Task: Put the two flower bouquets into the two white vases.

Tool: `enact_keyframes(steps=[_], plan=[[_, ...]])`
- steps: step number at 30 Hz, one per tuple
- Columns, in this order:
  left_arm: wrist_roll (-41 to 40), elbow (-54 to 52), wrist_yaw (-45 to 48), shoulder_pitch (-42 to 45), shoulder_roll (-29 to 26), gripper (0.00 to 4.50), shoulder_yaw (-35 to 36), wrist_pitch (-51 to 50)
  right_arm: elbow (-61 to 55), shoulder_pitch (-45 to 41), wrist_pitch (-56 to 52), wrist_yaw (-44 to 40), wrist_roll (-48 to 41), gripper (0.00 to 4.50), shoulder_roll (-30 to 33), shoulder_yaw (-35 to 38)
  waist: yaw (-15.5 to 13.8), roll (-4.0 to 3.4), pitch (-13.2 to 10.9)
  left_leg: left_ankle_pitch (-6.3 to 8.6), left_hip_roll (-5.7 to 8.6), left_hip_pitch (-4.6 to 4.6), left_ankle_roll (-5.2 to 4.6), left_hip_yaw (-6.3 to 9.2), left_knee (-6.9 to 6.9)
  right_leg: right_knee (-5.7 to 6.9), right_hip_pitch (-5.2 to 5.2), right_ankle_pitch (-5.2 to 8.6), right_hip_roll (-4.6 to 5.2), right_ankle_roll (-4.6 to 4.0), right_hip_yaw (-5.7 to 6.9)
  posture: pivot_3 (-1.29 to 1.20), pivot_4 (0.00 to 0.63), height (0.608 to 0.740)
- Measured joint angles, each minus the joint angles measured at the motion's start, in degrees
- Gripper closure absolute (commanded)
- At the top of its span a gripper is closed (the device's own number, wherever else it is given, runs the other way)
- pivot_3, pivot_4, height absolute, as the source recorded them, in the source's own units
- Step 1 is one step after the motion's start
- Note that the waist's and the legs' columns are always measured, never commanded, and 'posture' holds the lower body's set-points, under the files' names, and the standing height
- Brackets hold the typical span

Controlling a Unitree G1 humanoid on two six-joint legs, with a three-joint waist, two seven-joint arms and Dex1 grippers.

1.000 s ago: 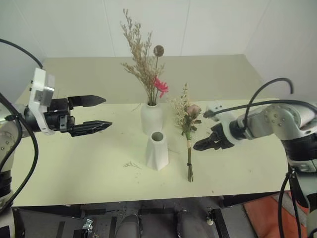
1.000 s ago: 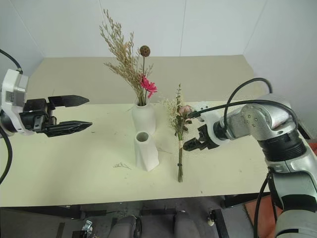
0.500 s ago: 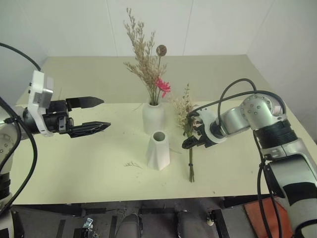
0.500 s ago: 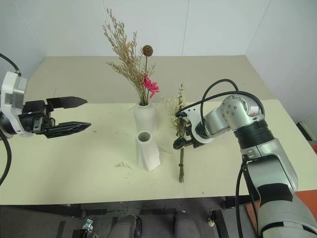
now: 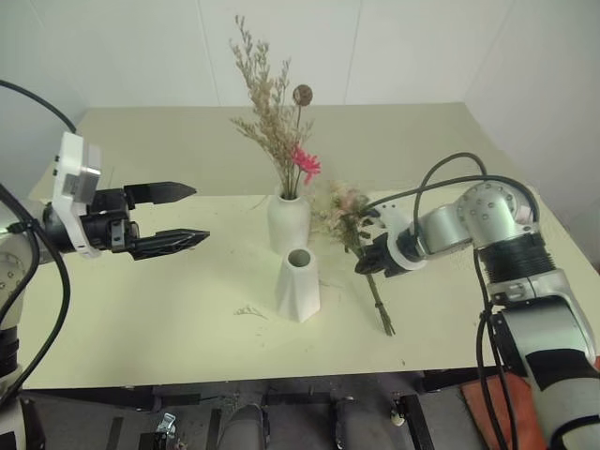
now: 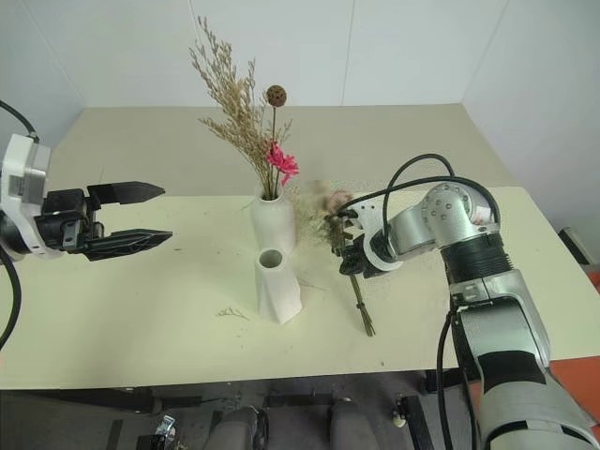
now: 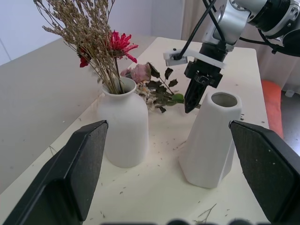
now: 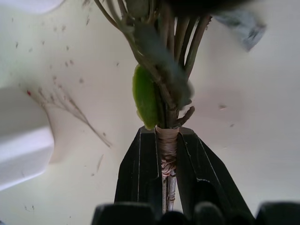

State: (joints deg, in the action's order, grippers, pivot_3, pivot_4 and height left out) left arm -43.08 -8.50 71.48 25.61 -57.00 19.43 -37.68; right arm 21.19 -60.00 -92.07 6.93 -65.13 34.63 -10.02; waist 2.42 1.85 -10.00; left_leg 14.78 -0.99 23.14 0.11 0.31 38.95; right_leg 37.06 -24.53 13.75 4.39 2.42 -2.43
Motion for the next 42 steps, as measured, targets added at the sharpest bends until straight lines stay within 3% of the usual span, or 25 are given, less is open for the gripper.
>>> enact_keyframes(steps=[5,11,17,22,30,42], plan=[[0.00,0.04,0.01,0.59,-0.08,0.00,-0.25,-0.14,-1.16,1.77,1.19,1.37,6.93,4.28,1.35,8.16,-0.18,0.00,0.00,0.00,0.00,0.02,0.00,0.01,0.00,-0.02,0.00,0.00,0.00,0.00,0.02,0.00,0.150,0.740],[-0.01,0.61,0.62,2.52,-0.56,0.00,-0.92,-0.23,-11.73,10.96,14.29,-0.06,17.73,4.28,2.58,14.97,-0.06,0.00,0.00,0.00,0.01,0.02,0.00,-0.01,0.00,-0.03,-0.01,0.00,0.00,0.01,-0.01,0.00,0.150,0.740],[-0.14,2.61,2.24,6.19,0.05,0.00,-3.44,-0.23,-19.43,13.41,24.35,-6.26,14.79,4.28,-1.83,29.66,0.13,0.00,0.00,0.00,-0.02,-0.02,0.00,-0.03,-0.02,0.01,0.01,0.00,-0.04,0.01,-0.05,0.00,0.150,0.740],[-1.89,5.50,6.52,9.05,0.93,0.00,-4.79,-0.16,-25.35,13.94,27.31,-16.62,7.66,4.28,-2.31,35.28,0.01,0.00,0.00,0.00,-0.01,-0.01,-0.01,-0.03,-0.01,0.00,0.03,-0.01,-0.01,0.02,-0.04,0.00,0.150,0.740],[-2.02,6.66,13.11,8.95,-0.36,0.00,-6.30,0.01,-30.51,12.83,27.65,-27.87,0.30,4.28,-0.26,35.22,0.21,-0.01,0.00,0.00,-0.01,-0.09,-0.01,-0.05,-0.01,0.02,0.05,-0.01,-0.02,0.02,-0.07,0.00,0.150,0.740],[-1.78,4.94,15.33,5.82,-0.17,0.00,-7.13,0.54,-38.60,11.44,28.90,-27.20,-2.15,4.28,-8.32,24.96,0.04,-0.01,0.00,0.00,-0.02,-0.03,-0.01,0.01,0.01,0.07,0.03,-0.01,-0.02,0.02,-0.01,0.00,0.150,0.740]])
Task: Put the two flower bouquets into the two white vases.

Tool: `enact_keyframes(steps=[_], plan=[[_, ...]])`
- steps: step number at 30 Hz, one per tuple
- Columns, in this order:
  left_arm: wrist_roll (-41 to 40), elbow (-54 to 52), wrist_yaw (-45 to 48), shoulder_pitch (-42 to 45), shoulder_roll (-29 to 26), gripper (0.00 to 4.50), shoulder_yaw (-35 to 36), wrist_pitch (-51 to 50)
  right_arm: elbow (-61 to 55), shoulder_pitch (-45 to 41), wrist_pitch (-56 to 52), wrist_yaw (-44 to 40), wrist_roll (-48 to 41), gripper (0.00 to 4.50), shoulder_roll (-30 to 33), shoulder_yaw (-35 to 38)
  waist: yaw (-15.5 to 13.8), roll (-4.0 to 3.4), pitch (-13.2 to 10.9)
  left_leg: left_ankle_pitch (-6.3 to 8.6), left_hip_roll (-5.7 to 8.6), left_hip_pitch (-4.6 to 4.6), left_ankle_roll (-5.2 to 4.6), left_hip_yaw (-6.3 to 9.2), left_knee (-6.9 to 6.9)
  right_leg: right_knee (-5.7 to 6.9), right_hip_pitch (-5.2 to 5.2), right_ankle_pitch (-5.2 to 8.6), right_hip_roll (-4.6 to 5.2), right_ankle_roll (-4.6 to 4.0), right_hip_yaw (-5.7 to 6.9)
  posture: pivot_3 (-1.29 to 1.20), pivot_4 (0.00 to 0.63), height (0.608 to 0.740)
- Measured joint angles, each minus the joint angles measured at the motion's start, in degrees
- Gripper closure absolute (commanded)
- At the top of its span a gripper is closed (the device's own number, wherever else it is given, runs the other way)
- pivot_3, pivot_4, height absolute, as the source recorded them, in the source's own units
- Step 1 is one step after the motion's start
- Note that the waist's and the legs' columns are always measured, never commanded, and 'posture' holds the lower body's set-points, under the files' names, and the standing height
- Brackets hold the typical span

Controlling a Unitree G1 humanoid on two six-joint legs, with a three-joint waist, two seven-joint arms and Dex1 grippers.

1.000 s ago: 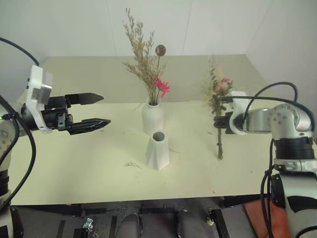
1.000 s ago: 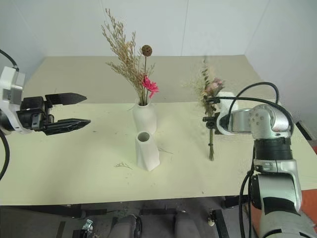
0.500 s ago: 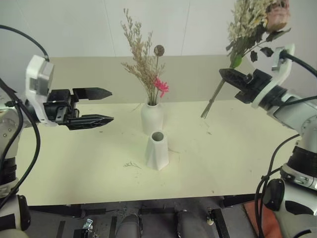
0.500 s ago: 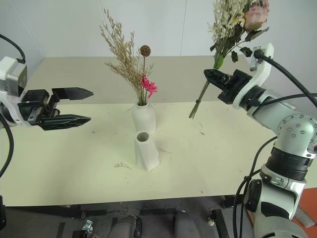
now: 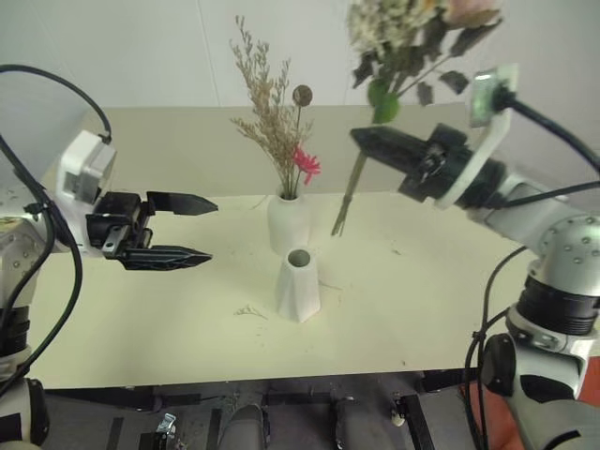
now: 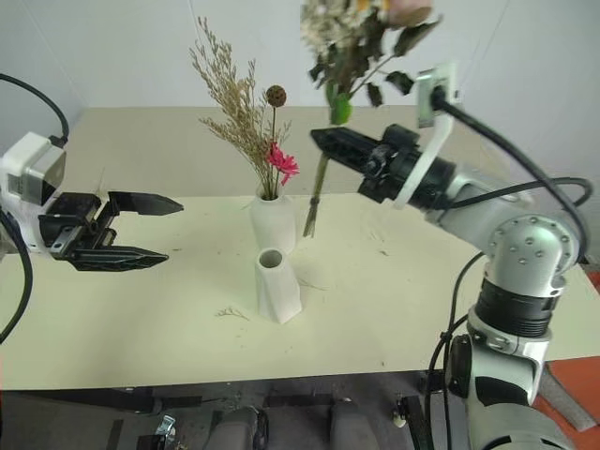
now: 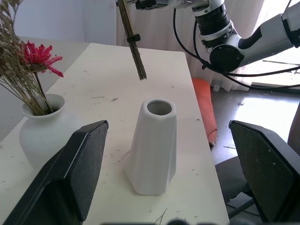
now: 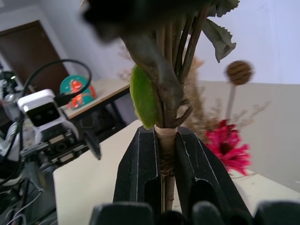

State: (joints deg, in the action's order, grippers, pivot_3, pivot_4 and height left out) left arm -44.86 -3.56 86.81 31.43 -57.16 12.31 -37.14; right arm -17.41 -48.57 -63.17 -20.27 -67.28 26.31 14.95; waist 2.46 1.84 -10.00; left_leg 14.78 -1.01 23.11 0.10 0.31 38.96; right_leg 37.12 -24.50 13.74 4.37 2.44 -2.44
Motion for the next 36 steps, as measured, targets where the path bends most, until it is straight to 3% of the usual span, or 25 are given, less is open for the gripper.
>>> enact_keyframes(steps=[36], plan=[[0.28,-0.51,-1.84,-1.47,0.14,0.00,0.06,2.04,0.82,1.60,5.32,-3.40,1.89,4.28,-4.62,-7.90,-0.04,0.00,0.00,0.00,0.01,-0.07,0.00,0.00,0.01,-0.01,0.02,0.00,0.00,0.00,0.00,0.00,0.150,0.740]])
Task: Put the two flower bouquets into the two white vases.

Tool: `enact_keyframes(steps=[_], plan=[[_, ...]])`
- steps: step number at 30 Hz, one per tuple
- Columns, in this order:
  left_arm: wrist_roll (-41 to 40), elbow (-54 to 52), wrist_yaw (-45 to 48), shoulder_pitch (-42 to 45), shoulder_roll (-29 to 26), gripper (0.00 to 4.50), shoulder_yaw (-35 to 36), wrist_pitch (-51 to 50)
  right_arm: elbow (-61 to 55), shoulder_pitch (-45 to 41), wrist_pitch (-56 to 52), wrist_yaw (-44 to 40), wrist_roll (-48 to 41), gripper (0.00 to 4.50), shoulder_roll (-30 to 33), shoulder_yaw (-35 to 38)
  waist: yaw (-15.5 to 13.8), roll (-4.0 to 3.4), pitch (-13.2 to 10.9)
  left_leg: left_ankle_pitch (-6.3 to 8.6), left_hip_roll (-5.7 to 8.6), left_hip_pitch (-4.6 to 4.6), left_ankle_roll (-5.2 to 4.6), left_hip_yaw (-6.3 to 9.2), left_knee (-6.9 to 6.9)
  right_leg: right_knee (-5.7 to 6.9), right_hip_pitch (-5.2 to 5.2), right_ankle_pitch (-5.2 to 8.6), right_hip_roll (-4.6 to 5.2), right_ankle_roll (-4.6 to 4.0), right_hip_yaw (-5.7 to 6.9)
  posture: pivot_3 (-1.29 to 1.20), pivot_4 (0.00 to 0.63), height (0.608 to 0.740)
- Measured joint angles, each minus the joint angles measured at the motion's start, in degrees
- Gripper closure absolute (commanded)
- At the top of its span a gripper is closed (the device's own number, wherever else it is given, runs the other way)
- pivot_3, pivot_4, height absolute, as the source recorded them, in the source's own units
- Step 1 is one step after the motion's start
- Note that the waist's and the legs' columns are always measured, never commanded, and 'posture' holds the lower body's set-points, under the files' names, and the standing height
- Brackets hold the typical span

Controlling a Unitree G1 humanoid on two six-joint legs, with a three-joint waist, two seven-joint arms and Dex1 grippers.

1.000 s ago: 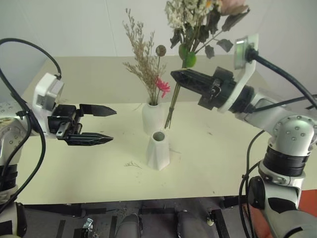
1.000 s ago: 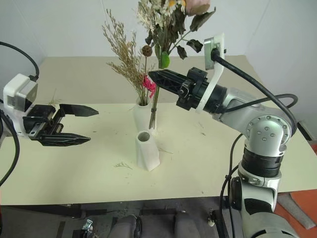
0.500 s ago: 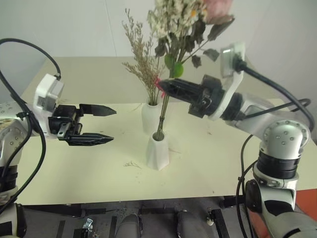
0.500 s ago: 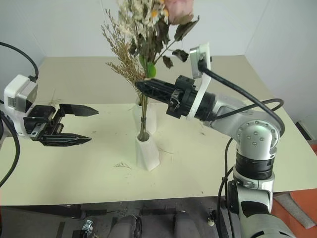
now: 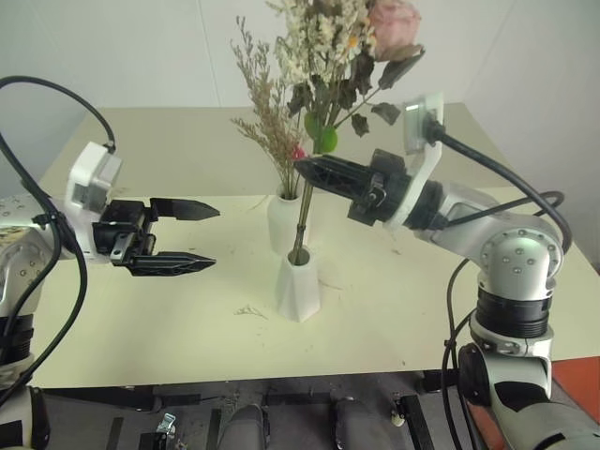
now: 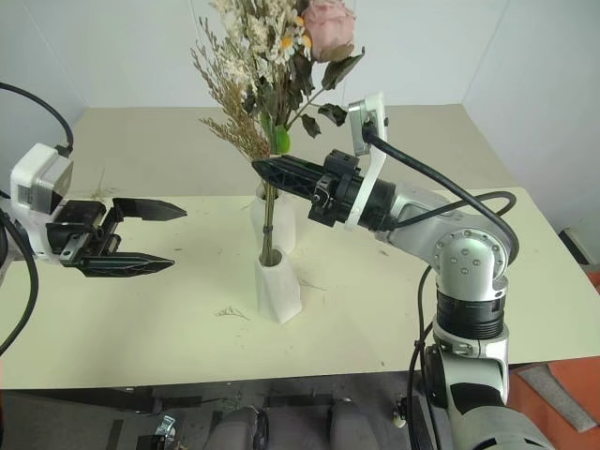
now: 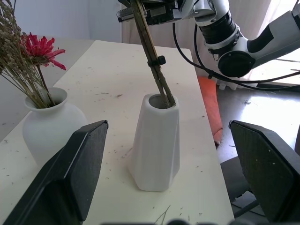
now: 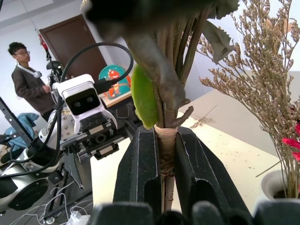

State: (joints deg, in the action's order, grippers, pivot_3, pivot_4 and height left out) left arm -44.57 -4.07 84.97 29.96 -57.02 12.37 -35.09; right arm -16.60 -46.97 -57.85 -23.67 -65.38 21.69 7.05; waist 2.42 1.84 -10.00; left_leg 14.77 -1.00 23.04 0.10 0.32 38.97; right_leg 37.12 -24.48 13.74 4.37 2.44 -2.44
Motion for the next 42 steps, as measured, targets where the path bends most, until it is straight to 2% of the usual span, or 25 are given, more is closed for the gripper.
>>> enact_keyframes(steps=[16,27,42], plan=[[1.01,0.07,0.14,0.06,0.28,0.00,-0.11,0.25,3.08,0.01,0.05,-1.68,-0.23,4.28,0.03,0.37,0.00,0.00,0.00,0.00,0.00,-0.01,0.00,0.00,0.00,0.00,0.01,0.00,-0.01,0.00,0.00,0.00,0.150,0.740],[2.49,0.34,0.67,0.11,0.28,0.00,-1.13,1.38,3.56,-2.04,-0.84,0.14,-4.43,4.28,0.65,1.50,0.02,0.00,0.00,0.00,0.00,0.00,0.00,0.00,-0.01,0.00,0.01,0.00,0.00,0.00,0.00,0.00,0.150,0.740],[2.43,0.33,0.69,0.57,0.28,0.00,-1.27,1.18,4.87,0.55,-0.73,-0.05,-1.79,4.28,0.32,0.36,0.03,0.00,0.00,0.00,0.00,0.00,0.00,0.00,0.00,0.00,0.01,0.00,0.00,0.00,0.00,0.00,0.150,0.740]])
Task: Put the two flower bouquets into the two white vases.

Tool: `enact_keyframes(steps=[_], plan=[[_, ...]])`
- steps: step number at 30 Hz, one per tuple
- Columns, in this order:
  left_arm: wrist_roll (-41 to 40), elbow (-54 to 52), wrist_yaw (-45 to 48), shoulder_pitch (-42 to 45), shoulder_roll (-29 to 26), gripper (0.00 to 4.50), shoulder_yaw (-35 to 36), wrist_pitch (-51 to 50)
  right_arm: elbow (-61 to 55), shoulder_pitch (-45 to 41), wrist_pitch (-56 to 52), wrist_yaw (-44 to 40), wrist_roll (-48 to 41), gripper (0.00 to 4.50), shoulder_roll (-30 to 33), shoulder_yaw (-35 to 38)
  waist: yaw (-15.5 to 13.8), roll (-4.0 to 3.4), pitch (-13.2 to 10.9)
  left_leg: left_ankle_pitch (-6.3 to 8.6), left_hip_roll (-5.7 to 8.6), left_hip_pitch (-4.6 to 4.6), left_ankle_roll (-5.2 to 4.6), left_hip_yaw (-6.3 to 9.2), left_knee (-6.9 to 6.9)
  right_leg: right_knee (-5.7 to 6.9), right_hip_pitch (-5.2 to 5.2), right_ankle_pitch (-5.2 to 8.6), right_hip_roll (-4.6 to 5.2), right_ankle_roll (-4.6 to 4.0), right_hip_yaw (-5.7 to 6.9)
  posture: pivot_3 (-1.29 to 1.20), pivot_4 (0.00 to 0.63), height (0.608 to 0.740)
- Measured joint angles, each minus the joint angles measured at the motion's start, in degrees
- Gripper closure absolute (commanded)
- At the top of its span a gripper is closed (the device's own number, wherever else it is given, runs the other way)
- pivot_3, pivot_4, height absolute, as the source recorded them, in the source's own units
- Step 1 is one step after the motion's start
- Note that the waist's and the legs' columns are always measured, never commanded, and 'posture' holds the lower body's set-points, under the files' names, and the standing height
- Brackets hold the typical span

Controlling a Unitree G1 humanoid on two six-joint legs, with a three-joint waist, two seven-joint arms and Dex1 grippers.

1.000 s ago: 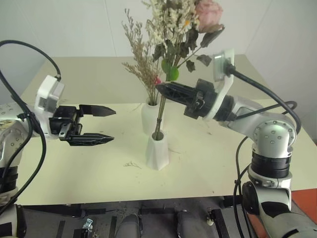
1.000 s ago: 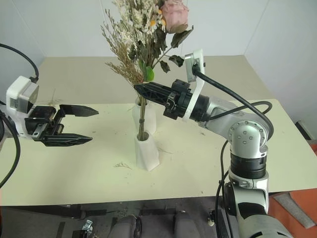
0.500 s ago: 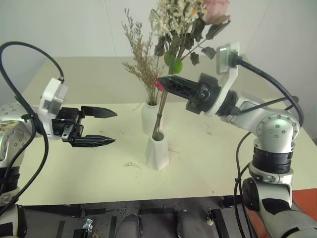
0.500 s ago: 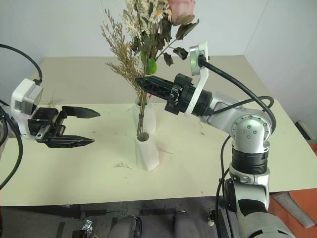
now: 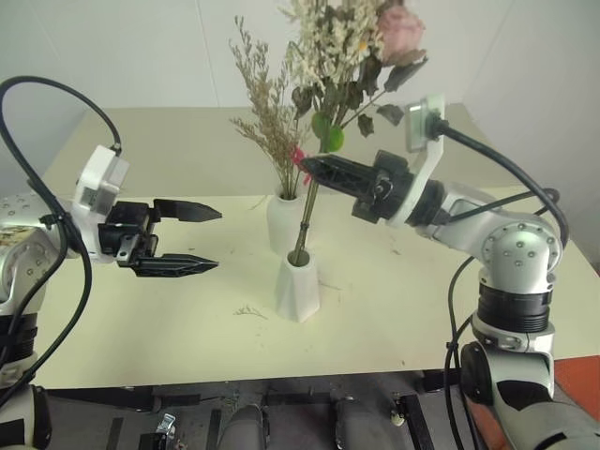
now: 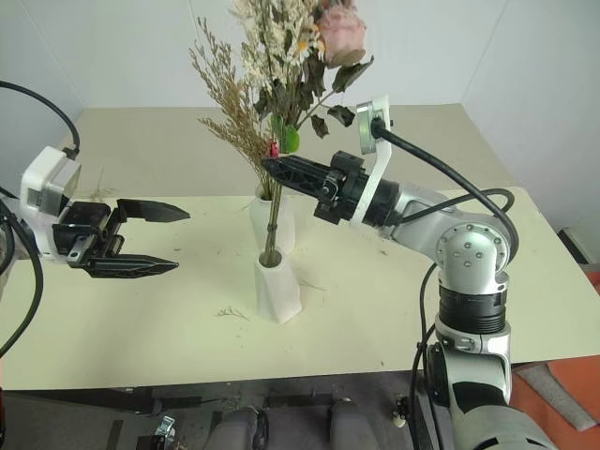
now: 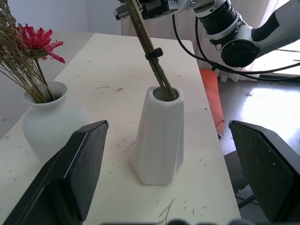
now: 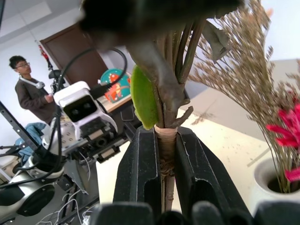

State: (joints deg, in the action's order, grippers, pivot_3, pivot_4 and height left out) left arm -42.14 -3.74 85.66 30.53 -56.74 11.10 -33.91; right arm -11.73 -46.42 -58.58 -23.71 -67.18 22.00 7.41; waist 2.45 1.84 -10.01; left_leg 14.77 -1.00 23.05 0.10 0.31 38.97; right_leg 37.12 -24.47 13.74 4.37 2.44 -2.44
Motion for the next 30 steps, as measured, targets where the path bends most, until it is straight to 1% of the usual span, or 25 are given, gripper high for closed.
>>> enact_keyframes(steps=[6,9,18,30], plan=[[-0.01,-0.03,-0.01,0.00,-0.09,0.00,0.00,-0.13,0.12,0.84,1.06,-2.25,3.42,4.28,-0.10,-1.05,0.01,0.00,0.00,0.00,0.00,0.00,0.00,0.00,0.00,0.00,0.00,0.00,0.00,0.00,0.00,0.00,0.150,0.740],[-0.04,-0.09,-0.02,0.00,-0.17,0.00,0.00,-0.27,-1.58,2.76,2.50,-4.77,5.92,4.28,0.43,-2.60,-0.01,0.00,0.00,0.00,0.00,0.00,0.00,0.01,0.00,0.00,0.00,0.00,-0.01,0.00,0.00,0.00,0.150,0.740],[-0.08,-0.11,-0.05,0.00,-0.20,0.00,0.01,-1.19,-5.70,5.58,9.51,-11.01,14.39,4.28,1.72,-6.00,-0.02,0.00,0.00,0.00,0.00,-0.01,0.00,0.01,0.01,-0.01,0.00,0.00,-0.01,0.00,0.00,0.00,0.150,0.740],[-0.05,-0.10,0.04,0.00,-0.20,0.00,0.00,-1.21,-8.85,8.08,14.59,-15.13,19.50,4.28,1.61,-8.31,-0.04,0.00,0.00,0.00,0.01,-0.06,0.00,0.01,0.01,-0.01,0.04,0.00,-0.01,0.00,0.00,0.00,0.150,0.740]])
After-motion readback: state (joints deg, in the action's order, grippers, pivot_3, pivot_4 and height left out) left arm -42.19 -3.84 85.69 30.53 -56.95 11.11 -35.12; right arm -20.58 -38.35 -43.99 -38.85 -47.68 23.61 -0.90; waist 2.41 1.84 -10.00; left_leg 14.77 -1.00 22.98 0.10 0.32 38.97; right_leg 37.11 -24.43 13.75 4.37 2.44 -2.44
